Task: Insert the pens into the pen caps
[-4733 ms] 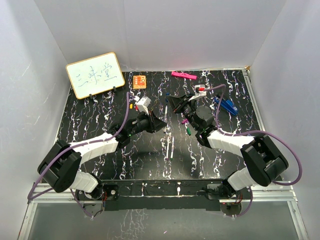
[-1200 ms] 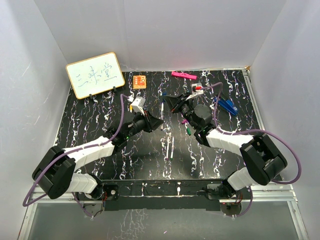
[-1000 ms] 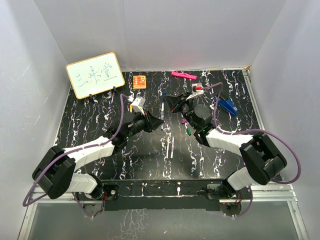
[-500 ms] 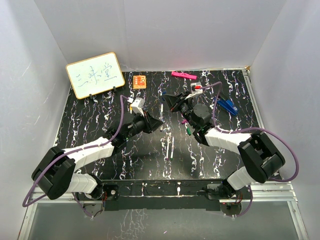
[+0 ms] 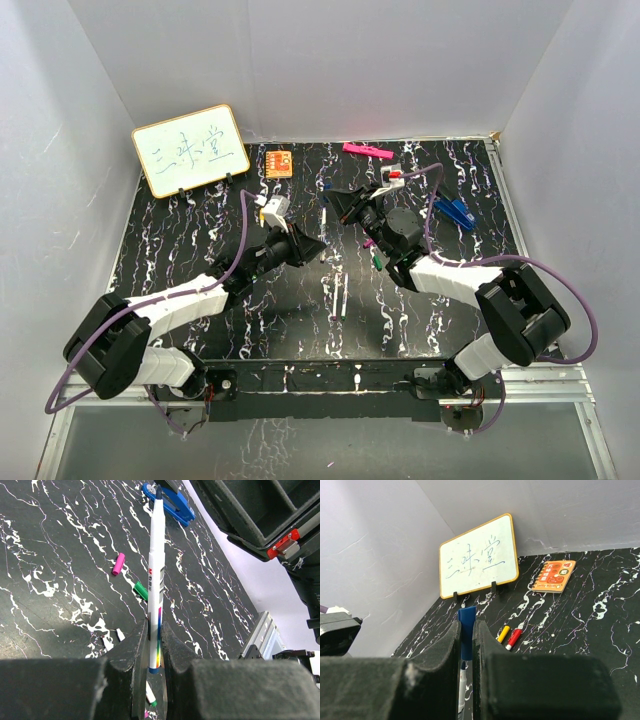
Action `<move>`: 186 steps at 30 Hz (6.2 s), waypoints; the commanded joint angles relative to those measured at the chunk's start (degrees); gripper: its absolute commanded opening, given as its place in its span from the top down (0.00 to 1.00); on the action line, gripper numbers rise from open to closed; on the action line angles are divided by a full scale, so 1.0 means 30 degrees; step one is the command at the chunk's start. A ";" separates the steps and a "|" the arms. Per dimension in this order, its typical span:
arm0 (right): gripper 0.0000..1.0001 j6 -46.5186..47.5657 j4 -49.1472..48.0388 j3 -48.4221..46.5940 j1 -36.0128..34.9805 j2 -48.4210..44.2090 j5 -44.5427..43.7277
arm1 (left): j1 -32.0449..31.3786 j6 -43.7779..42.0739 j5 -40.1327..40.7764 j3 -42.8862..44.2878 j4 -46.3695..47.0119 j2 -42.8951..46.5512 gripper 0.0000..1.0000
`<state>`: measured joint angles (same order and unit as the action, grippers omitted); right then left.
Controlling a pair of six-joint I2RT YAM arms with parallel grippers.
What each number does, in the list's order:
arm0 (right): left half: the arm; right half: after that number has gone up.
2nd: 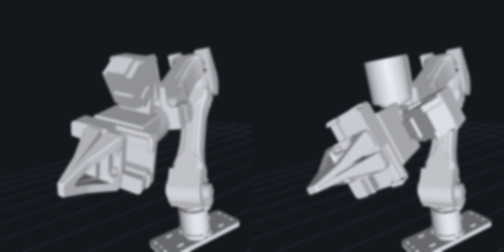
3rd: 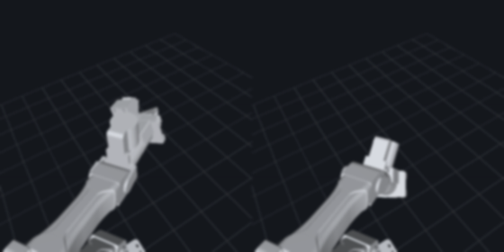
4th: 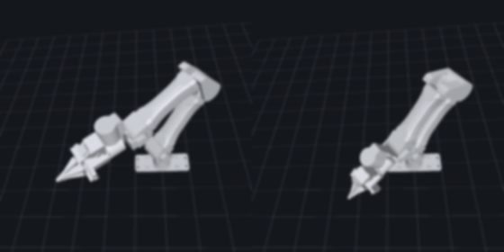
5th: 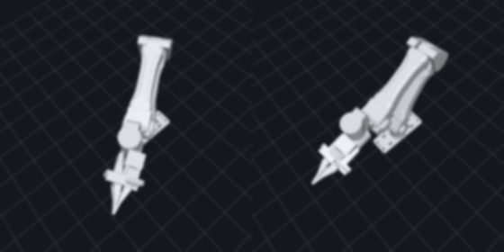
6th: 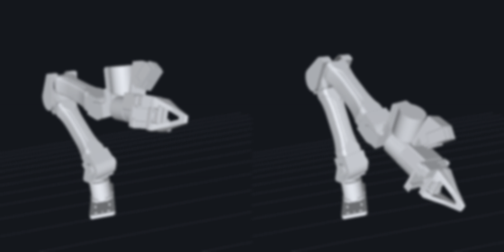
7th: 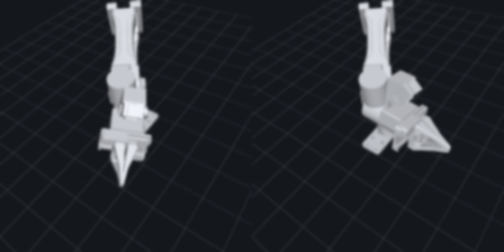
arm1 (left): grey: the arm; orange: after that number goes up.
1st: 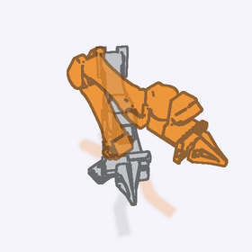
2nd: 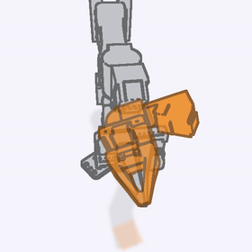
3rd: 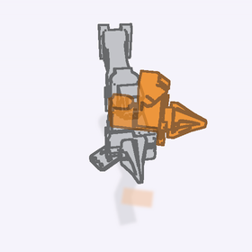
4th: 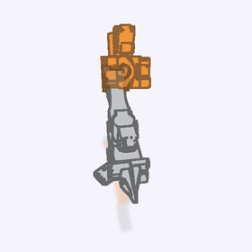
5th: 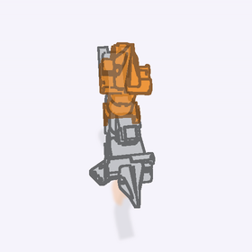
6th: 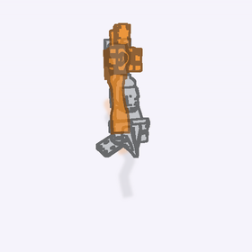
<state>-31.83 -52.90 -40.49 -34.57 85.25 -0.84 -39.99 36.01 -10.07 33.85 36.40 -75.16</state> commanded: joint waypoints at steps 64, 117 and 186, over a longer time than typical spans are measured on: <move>1.00 0.0621 -0.0843 -0.0603 -0.0340 0.0086 0.0150 | -0.0117 -0.0044 0.0210 0.0004 0.0561 0.0765 1.00; 1.00 0.0174 -0.0617 -0.0193 -0.0386 -0.0498 0.1038 | -0.0118 0.0272 0.1335 -0.0182 0.0926 0.0494 1.00; 1.00 0.1522 0.5265 0.0476 -0.2670 0.1938 0.3222 | 0.3107 0.1129 0.2543 0.2596 0.5154 0.1044 1.00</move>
<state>-27.88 -51.16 -42.24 -39.40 89.01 2.87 -34.17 39.44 -10.44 34.72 35.70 -74.59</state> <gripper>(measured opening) 0.065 0.096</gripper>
